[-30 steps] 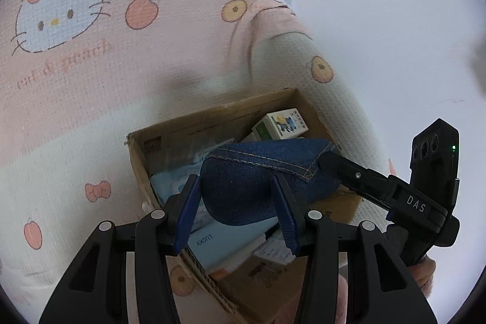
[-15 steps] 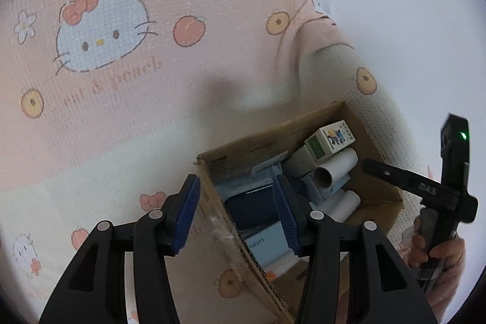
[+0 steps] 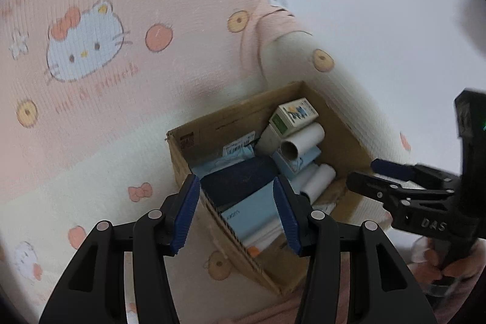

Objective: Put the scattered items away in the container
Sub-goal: 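Lower the glasses case into the box and open the right gripper, then withdraw the right gripper from the cardboard box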

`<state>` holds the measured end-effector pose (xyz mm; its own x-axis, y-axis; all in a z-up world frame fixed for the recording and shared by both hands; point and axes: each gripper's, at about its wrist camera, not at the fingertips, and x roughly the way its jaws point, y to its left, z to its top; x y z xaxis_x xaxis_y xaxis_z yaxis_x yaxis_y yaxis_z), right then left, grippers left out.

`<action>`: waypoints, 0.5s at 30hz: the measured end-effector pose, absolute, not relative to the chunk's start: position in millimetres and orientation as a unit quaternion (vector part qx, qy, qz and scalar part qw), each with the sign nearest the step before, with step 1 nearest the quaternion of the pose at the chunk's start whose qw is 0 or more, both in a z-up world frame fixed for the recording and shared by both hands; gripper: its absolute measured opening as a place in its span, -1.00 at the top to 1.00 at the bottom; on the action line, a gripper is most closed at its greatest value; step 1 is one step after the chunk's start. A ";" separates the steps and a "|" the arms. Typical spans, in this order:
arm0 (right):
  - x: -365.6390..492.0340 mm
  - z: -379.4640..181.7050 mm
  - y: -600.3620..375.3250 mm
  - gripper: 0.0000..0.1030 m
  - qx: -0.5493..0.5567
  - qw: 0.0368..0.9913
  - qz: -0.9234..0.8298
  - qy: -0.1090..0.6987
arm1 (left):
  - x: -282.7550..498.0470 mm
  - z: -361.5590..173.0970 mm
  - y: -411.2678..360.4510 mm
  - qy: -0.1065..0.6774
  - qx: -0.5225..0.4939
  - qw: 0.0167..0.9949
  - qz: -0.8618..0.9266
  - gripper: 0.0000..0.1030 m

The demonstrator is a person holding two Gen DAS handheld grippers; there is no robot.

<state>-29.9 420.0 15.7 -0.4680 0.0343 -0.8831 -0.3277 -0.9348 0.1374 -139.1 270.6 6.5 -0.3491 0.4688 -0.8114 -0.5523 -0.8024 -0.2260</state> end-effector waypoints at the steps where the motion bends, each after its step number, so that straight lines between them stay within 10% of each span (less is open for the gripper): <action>1: -22.8 20.0 412.7 -0.28 -0.502 0.110 0.847 0.140 | -131.2 8.3 269.0 0.052 -0.473 0.310 0.823 -0.07; 15: 40.7 21.8 396.1 -0.40 -0.462 0.164 0.846 0.209 | -65.8 21.8 261.6 0.122 -0.403 0.323 0.848 -0.07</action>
